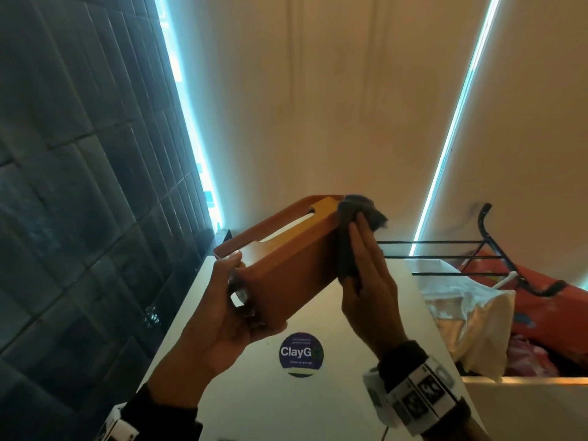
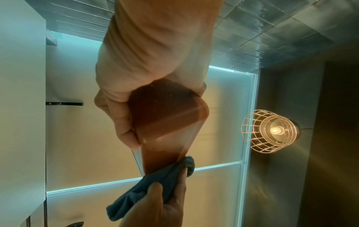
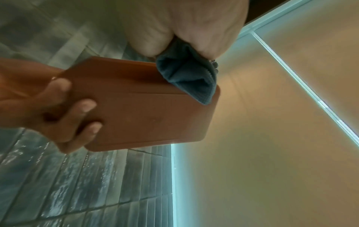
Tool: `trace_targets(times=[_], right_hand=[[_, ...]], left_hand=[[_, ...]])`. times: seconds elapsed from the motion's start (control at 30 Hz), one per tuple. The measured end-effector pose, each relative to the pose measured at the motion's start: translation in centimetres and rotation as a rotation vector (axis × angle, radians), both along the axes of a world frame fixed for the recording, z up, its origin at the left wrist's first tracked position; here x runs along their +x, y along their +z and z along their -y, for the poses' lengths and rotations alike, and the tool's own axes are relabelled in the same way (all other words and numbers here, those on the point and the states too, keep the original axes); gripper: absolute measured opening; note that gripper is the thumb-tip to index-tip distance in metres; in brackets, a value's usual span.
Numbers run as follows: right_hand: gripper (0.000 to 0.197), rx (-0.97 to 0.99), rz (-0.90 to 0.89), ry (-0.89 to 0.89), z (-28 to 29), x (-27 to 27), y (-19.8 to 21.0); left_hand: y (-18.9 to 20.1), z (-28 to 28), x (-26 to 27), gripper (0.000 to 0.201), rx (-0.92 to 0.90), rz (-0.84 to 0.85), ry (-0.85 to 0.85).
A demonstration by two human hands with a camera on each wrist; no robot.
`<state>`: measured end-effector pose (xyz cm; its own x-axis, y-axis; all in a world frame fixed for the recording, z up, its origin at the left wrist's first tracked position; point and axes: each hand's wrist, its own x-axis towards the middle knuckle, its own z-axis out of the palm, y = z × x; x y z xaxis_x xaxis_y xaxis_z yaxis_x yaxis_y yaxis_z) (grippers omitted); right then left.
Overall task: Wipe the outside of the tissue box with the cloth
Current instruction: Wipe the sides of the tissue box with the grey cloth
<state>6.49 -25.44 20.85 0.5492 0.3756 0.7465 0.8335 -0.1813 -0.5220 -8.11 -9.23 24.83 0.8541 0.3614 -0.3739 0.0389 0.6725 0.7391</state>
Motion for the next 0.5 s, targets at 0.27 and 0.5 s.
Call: trace_targets(times=[0.27,0.5], right_hand=[[0.039,-0.188,0.353,0.091,0.1,-2.2,-0.5],[0.057,-0.01,0.081,-0.052,-0.5,-0.9,1.1]], left_hand=[[0.2,0.2,0.2,0.048,-0.002,0.018,-0.01],[0.0,0.2,0.6,0.044,0.003,0.038,-0.004]])
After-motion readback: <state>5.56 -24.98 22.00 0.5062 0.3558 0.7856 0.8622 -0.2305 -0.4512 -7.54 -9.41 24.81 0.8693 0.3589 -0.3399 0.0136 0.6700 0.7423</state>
